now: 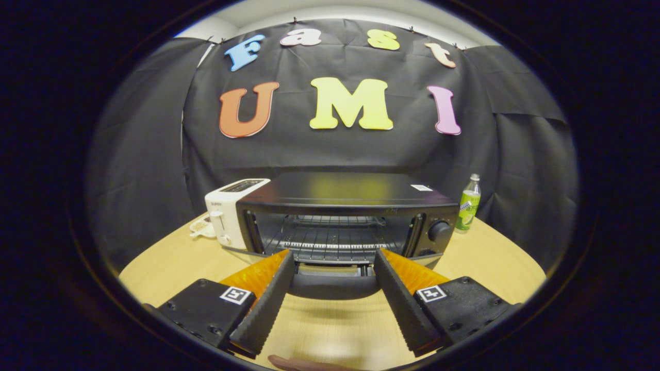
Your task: Open the toaster oven, put the food inside, and close the toaster oven door.
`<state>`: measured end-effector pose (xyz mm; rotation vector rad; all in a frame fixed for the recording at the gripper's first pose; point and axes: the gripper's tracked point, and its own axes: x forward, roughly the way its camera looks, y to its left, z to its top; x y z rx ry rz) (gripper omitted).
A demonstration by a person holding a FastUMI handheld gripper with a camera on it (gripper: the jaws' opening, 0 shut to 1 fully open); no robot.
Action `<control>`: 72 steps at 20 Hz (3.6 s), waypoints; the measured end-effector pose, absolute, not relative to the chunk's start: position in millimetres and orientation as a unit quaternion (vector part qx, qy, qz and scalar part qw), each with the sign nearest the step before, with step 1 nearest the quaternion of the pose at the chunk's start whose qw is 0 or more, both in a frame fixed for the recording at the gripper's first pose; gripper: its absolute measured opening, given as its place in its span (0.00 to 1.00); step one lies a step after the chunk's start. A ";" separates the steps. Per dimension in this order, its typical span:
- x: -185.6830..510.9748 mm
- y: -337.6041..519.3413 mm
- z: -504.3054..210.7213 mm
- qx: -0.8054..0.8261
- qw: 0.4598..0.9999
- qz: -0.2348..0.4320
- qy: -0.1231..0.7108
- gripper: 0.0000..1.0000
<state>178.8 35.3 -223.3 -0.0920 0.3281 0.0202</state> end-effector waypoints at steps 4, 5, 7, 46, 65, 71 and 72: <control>156.7 30.8 -243.3 -0.056 0.978 0.003 0.200 1.00; 152.7 27.9 -247.9 -0.054 0.977 -0.002 0.208 1.00; 147.0 21.6 -258.8 -0.042 0.973 -0.019 0.224 1.00; 55.2 138.5 -238.3 0.109 0.865 0.198 0.449 0.97; 48.6 174.3 -284.2 0.168 0.762 0.216 0.587 0.44; 41.8 172.1 -279.4 0.182 0.761 0.221 0.583 0.35; 40.4 171.5 -276.4 0.184 0.762 0.223 0.580 0.35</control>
